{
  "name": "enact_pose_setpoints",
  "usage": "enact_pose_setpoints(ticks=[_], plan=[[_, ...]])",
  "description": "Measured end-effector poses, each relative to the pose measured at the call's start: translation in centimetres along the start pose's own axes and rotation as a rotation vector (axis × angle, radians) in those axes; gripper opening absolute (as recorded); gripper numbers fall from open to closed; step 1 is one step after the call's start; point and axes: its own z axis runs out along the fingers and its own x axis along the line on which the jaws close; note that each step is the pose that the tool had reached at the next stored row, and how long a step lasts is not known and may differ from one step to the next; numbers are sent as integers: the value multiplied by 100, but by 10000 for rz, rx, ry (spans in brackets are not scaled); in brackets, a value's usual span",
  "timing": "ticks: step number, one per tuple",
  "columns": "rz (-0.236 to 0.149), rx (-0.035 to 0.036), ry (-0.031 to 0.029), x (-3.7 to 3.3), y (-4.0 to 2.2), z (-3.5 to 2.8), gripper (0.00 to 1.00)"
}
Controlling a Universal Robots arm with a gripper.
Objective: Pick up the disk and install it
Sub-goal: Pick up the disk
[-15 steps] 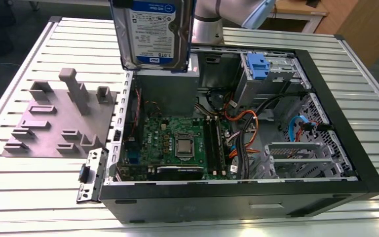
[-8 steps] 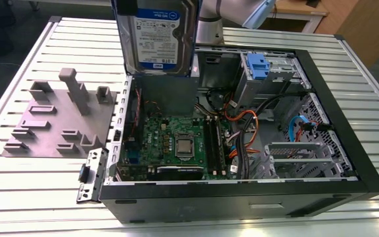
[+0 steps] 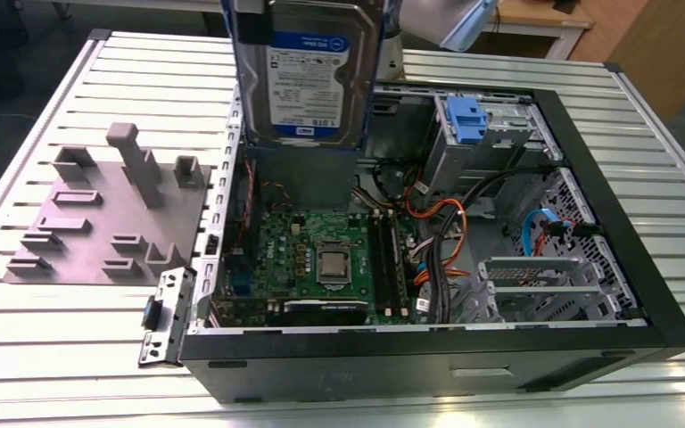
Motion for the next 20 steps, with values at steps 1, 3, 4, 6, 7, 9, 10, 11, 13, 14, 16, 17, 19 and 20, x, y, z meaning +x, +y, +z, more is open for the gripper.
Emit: enact_pose_setpoints(ticks=[1, 3, 4, 6, 7, 9, 10, 11, 13, 14, 16, 17, 19, 20], plan=[[0, 0, 0, 1, -34, 7, 36], [-2, 0, -1, 1, -99, 19, 36], [-1, 1, -1, 0, -133, 24, 36], [3, 0, 0, -2, -193, 31, 36], [18, 0, 1, -3, -215, 36, 36], [50, 2, 3, -4, -255, 43, 36], [65, 2, 5, -5, -274, 45, 36], [75, 2, 5, -5, -288, 48, 36], [104, 4, 14, -6, -314, 51, 36], [141, 5, 23, -6, -325, 54, 36], [209, 7, 35, -7, -347, 59, 36], [227, 8, 36, -7, -357, 60, 36], [239, 9, 37, -6, -367, 62, 36], [240, 8, 38, -7, -367, 61, 36]])
